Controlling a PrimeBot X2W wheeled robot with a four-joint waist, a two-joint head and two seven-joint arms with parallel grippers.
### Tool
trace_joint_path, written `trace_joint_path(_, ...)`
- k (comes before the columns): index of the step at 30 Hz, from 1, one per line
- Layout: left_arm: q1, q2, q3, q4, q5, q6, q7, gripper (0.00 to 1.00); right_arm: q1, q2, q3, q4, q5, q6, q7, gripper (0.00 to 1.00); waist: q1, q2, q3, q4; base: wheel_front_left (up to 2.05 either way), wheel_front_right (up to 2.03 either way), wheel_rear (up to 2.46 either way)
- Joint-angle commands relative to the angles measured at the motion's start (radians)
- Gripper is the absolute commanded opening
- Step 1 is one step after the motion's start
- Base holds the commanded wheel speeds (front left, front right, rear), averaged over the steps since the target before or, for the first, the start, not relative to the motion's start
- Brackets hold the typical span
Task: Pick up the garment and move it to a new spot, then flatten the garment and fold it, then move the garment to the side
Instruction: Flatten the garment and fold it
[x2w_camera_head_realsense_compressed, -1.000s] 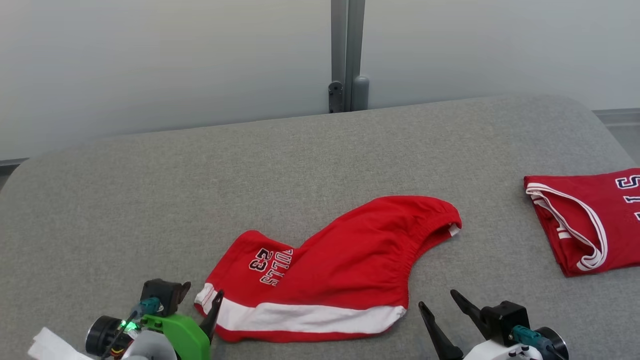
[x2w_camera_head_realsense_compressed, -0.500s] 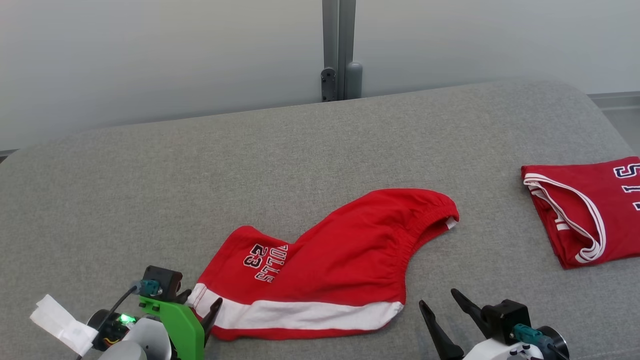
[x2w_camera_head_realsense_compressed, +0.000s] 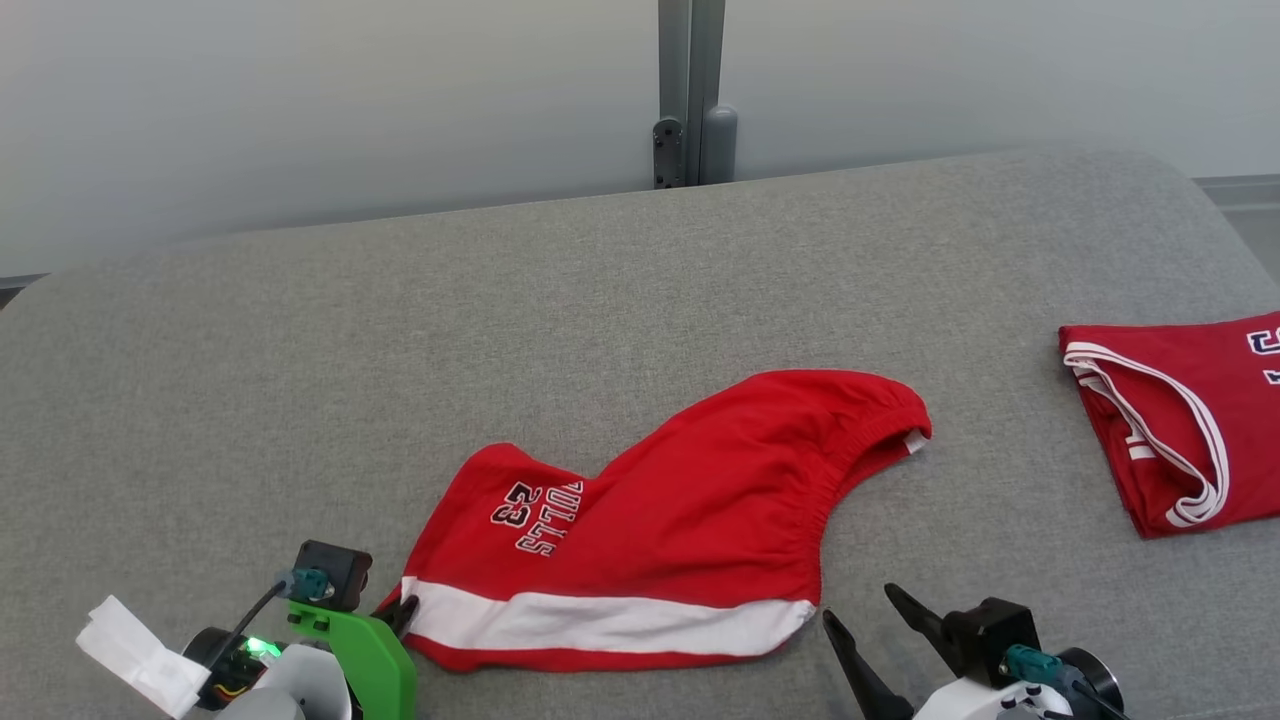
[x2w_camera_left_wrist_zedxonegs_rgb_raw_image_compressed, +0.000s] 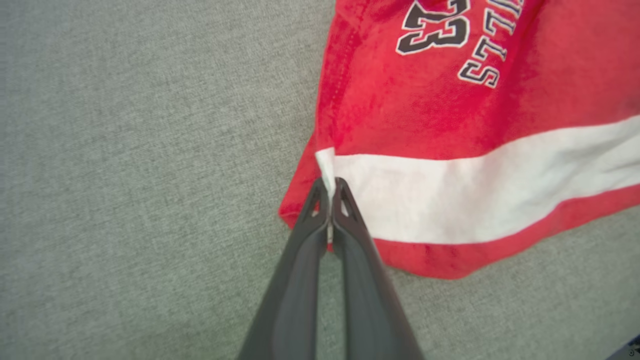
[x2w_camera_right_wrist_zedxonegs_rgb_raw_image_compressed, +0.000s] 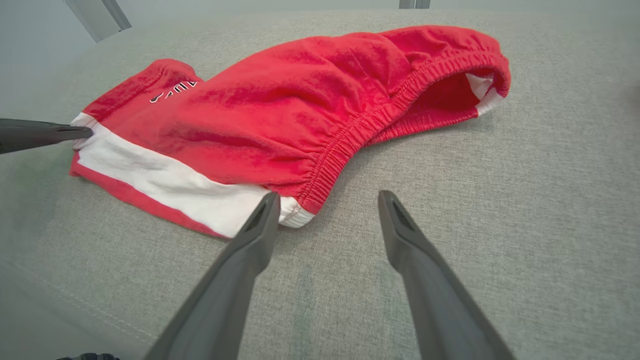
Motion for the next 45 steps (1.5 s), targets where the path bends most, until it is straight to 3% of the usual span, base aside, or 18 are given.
trace_joint_path(1,0.008,-0.008,-0.001,0.007,0.006,0.007,-0.014,0.0,-0.007,-0.009,0.01,-0.001,0.007,-0.001,0.007,1.0,0.0,0.0,0.005,0.006,0.0,0.0,0.0)
trace_joint_path(9,0.004,-0.046,-0.009,0.036,0.012,0.02,-0.07,0.0,-0.027,-0.034,0.064,0.009,0.042,-0.001,0.042,1.0,0.0,0.0,0.019,0.032,0.0,0.0,0.0)
trace_joint_path(19,-0.049,-0.07,-0.025,0.06,0.018,0.009,-0.097,0.0,-0.12,0.001,0.108,0.158,0.15,-0.001,0.095,1.0,0.0,0.0,0.049,0.048,0.0,0.0,0.0)
trace_joint_path(27,-0.073,-0.071,-0.033,0.065,0.019,-0.003,-0.132,0.0,-0.188,0.001,0.151,0.232,0.19,-0.001,0.029,1.0,0.0,0.0,0.064,0.054,0.0,0.0,0.0)
trace_joint_path(28,-0.075,-0.071,-0.034,0.066,0.017,-0.003,-0.134,0.0,-0.192,0.0,0.152,0.237,0.193,-0.001,0.02,0.65,0.0,0.0,0.064,0.053,0.0,0.0,0.0)
trace_joint_path(29,-0.076,-0.072,-0.034,0.067,0.016,-0.004,-0.139,0.0,-0.195,-0.002,0.155,0.242,0.195,-0.001,0.012,0.22,0.0,0.0,0.064,0.053,0.0,0.0,0.0)
trace_joint_path(30,-0.075,-0.072,-0.035,0.07,0.013,-0.004,-0.143,0.0,-0.198,-0.006,0.154,0.245,0.189,-0.001,0.002,0.0,0.0,0.0,0.062,0.052,0.0,0.0,0.0)
trace_joint_path(41,-0.026,-0.066,-0.004,0.058,-0.037,-0.008,-0.211,0.0,-0.136,-0.06,0.101,0.15,0.209,-0.001,-0.002,0.0,0.0,0.0,0.008,0.027,0.0,0.0,0.0)
trace_joint_path(45,-0.007,-0.099,0.042,0.007,-0.122,-0.016,-0.238,0.0,-0.123,-0.076,0.081,0.064,0.221,-0.001,0.026,0.0,0.0,0.0,-0.014,0.02,0.0,0.0,0.0)
